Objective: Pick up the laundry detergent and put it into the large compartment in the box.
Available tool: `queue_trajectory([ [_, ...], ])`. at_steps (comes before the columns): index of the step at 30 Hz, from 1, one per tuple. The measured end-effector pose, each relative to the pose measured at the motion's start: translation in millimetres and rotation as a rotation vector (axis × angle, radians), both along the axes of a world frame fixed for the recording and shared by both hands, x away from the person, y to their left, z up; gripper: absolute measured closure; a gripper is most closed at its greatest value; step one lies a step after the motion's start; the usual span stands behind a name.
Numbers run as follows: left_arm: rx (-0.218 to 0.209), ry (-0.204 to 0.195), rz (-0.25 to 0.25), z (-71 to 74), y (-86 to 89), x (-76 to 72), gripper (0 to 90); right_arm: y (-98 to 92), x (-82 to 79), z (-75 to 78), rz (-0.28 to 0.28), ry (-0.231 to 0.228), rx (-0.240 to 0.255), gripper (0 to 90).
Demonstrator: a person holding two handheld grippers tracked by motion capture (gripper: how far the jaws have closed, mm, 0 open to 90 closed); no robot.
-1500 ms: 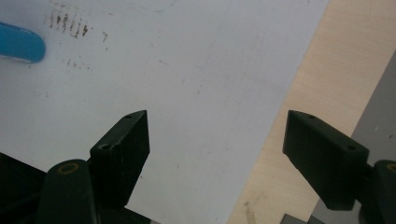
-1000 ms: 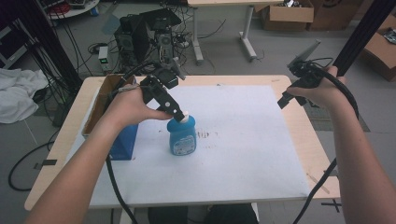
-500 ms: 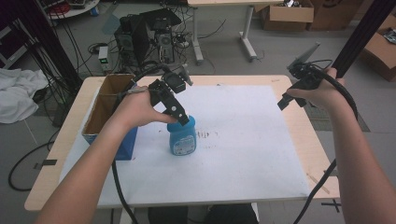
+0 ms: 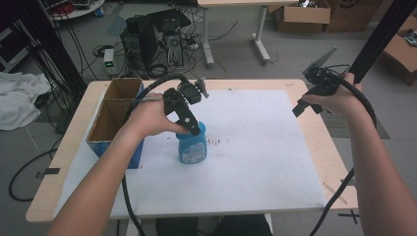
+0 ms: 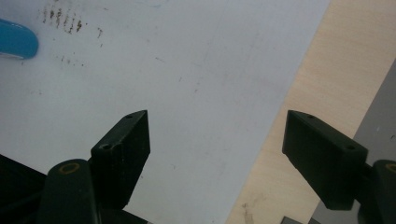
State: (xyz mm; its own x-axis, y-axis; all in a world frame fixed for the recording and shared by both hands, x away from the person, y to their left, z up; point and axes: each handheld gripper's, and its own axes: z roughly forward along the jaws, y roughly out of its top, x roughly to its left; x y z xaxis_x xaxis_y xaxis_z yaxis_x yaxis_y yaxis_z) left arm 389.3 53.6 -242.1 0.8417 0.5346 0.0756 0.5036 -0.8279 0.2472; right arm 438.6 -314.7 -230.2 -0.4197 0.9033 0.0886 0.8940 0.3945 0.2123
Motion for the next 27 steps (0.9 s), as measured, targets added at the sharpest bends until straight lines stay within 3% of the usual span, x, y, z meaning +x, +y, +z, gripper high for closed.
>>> queue_trajectory([
  [15,0.052,-0.005,-0.067,-24.5,-8.7,1.4,0.1,-2.2,1.6,-3.4,0.001,0.002,-0.003,23.7],
  [27,0.087,-0.011,-0.091,-39.1,-15.5,3.8,0.2,-2.7,2.0,-4.1,0.010,0.000,-0.010,23.7],
])
